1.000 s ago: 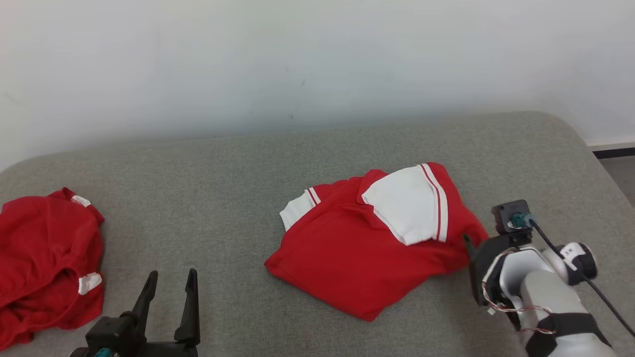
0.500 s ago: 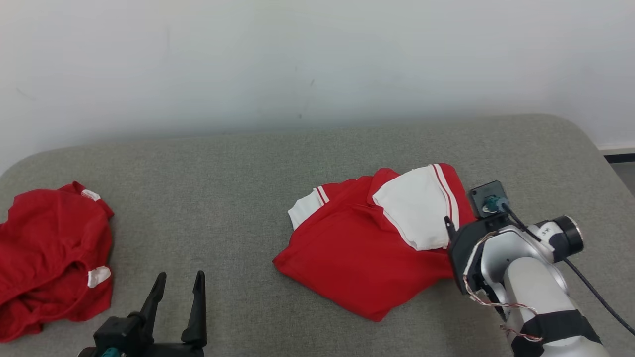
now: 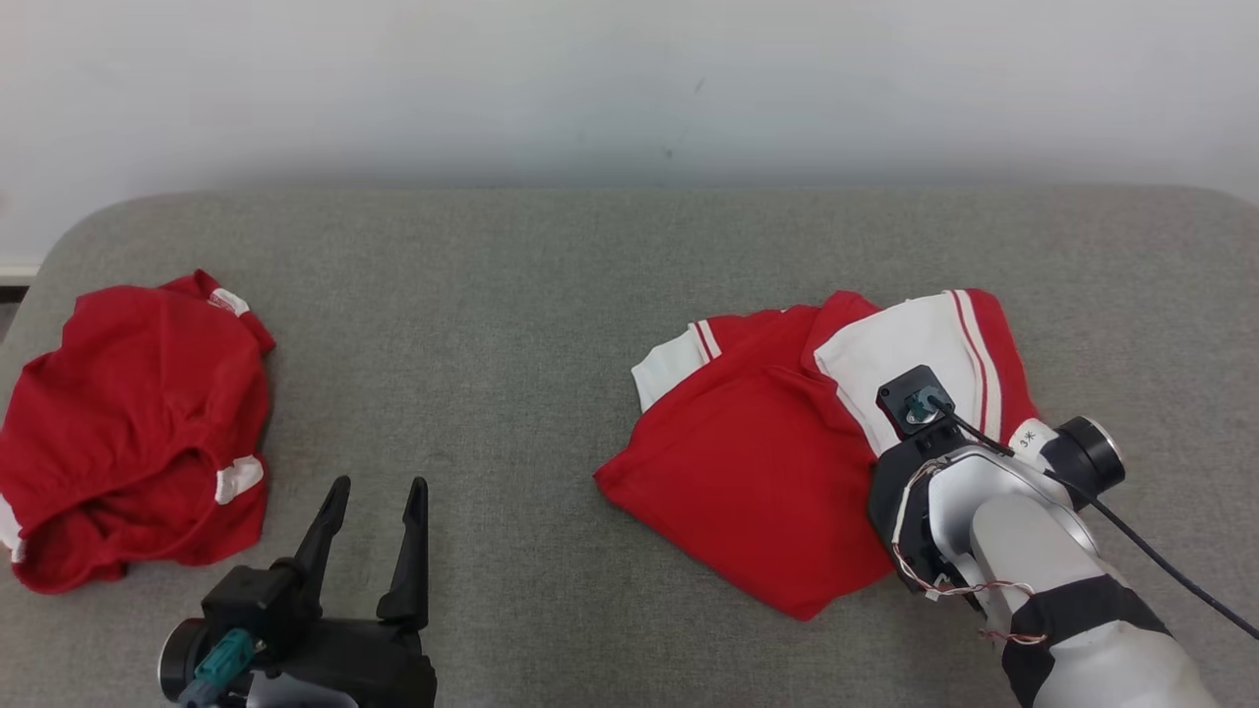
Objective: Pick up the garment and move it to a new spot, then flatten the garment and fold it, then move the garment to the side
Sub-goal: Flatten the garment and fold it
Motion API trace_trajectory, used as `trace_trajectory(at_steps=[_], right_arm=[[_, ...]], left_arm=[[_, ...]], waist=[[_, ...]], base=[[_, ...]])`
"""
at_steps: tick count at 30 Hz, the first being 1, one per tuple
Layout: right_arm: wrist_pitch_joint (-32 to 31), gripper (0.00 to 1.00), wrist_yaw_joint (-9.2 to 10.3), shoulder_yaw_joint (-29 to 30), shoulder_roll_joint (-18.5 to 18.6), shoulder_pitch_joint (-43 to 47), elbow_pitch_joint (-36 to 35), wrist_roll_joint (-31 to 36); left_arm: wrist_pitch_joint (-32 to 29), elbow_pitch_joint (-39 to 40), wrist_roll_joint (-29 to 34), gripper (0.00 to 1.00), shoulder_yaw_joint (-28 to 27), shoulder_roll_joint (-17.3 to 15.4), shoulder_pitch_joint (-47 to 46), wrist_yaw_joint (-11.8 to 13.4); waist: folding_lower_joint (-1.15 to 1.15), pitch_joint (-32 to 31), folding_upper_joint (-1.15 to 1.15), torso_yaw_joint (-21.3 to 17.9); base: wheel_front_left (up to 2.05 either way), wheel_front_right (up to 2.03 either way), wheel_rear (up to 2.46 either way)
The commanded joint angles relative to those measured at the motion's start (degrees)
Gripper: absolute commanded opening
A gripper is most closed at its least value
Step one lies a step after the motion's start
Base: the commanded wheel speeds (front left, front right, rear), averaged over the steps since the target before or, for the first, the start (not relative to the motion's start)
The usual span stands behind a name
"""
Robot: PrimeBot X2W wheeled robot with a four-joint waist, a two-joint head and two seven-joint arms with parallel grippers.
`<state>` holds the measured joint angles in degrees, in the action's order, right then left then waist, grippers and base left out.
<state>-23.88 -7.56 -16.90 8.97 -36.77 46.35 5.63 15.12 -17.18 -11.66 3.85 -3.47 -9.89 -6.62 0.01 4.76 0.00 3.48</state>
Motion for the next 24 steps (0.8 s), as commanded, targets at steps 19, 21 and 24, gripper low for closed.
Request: trace_trajectory(at_steps=[19,21,24], right_arm=[[8.3,0.00,0.15,5.5,1.9,-2.0,-2.7,-2.6],[8.7,0.00,0.15,8.3,2.4,-0.7,-4.5,-3.5],[8.5,0.00,0.15,13.3,3.4,2.0,-7.7,-4.0]], left_arm=[[0.0,0.7,1.8,1.00,-3.8,0.0,1.1,0.3],[0.0,0.9,2.0,1.00,-4.3,-0.1,1.4,0.3],[0.0,1.1,2.3,1.00,-4.5,0.0,2.3,0.3]], waist=[[-0.01,-2.0,0.00,-4.4],[-0.01,-2.8,0.00,-5.4],[-0.01,-3.6,0.00,-6.8]], base=[[0.00,0.00,0.00],[0.00,0.00,0.00],[0.00,0.00,0.00]])
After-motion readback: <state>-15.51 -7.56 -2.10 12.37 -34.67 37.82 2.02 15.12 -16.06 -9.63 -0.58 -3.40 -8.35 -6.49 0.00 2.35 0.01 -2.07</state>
